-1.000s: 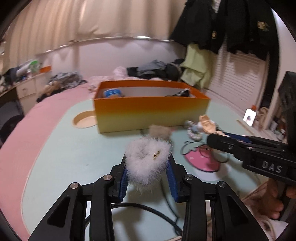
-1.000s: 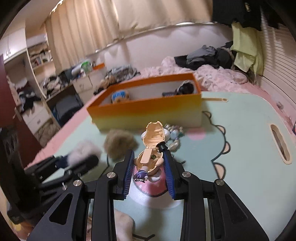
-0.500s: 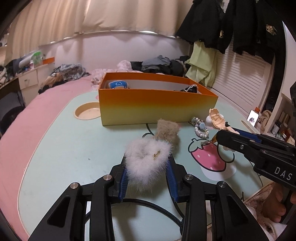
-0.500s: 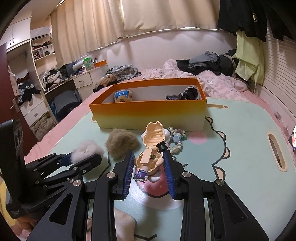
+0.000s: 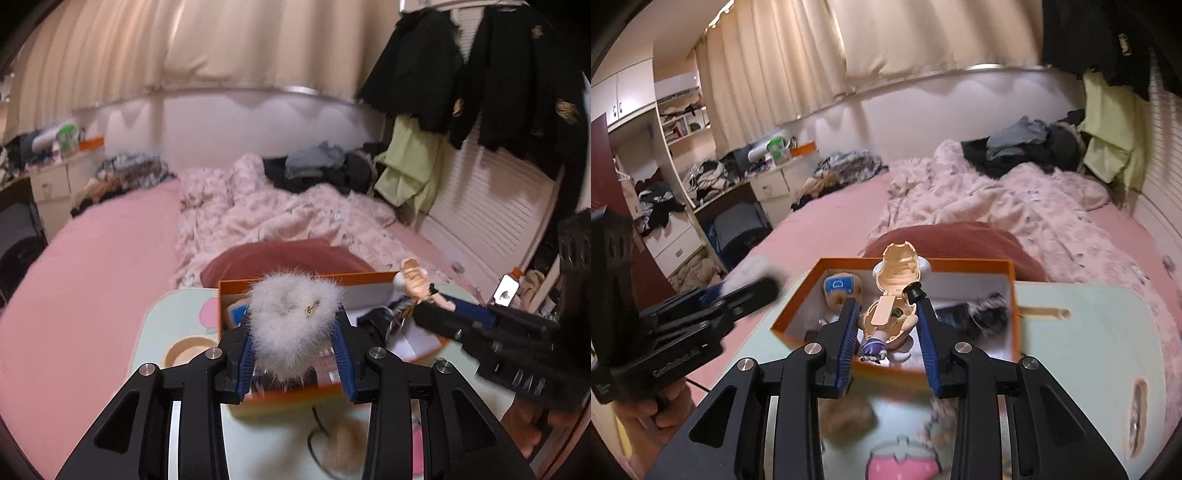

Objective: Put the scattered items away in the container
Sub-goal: 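Lower the figurine into the orange box with right tool while left drops the pompom in, then move both open tools back over the table toward the bracelet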

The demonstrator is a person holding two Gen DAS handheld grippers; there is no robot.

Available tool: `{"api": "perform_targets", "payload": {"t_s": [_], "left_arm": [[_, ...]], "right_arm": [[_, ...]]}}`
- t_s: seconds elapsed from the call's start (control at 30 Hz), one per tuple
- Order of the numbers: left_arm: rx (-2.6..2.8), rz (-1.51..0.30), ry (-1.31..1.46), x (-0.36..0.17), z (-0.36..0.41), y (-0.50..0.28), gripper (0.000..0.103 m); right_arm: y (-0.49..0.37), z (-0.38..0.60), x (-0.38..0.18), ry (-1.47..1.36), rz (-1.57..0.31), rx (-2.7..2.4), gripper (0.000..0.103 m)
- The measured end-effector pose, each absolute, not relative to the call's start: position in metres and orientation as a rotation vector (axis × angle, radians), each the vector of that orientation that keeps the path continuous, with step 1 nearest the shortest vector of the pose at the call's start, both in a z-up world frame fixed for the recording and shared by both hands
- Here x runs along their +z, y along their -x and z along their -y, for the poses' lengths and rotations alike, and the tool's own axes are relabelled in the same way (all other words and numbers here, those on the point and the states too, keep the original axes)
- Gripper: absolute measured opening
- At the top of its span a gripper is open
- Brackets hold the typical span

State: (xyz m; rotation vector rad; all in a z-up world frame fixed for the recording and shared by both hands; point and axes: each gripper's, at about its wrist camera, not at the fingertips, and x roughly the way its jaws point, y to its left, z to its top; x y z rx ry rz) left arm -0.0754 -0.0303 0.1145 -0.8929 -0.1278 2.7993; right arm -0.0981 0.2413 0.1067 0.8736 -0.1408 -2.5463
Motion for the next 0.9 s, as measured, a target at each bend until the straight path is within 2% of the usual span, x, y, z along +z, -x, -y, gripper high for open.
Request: {"api": "perform_targets", "payload": {"t_s": [0.07,0.1,0.13,0.27,0.33,0.43,0.47,0.53,0.63,0.8,0.9], "left_arm": [[2.774,0.149,0.962,0.103,0.026,0.095,0.036],[2.778,0.150,0.988,0.096,0.023,0.101,0.039],[2.785,0.138,1.019,0.089,0.020,0.108,0.048],[2.805,0.106,1.051,0.075,0.018,0.110,0.062],[2.812,0.108,1.032,0.076,0.020,0.103,0.067],[2.837,0.100,0.997,0.082,0.026,0.090,0.067],[2.845,0.101,0.982,0.084,0.029,0.083,0.068],[2.859,0.100,0.960,0.086,0.032,0.066,0.079],[2.847,0.067,0.930,0.084,0.029,0.033,0.088],[2.815,-0.053,0.920,0.063,0.014,-0.023,0.094],[2.853,-0.157,0.958,0.042,0.003,-0.039,0.094]], "right_arm": [[0.114,-0.235,0.096,-0.925,0.151,-2.559,0.033],[0.120,-0.234,0.089,-0.948,0.165,-2.568,0.033],[0.127,-0.234,0.082,-0.970,0.178,-2.568,0.034],[0.145,-0.241,0.060,-1.065,0.282,-2.551,0.037],[0.143,-0.252,0.060,-1.057,0.363,-2.545,0.050],[0.130,-0.262,0.073,-0.989,0.398,-2.570,0.057],[0.120,-0.264,0.078,-0.964,0.377,-2.581,0.057],[0.100,-0.263,0.085,-0.935,0.321,-2.597,0.057],[0.065,-0.261,0.082,-0.926,0.216,-2.598,0.057],[0.013,-0.261,0.053,-0.977,0.001,-2.620,0.057],[-0.001,-0.265,0.035,-1.034,-0.041,-2.637,0.057]]}}
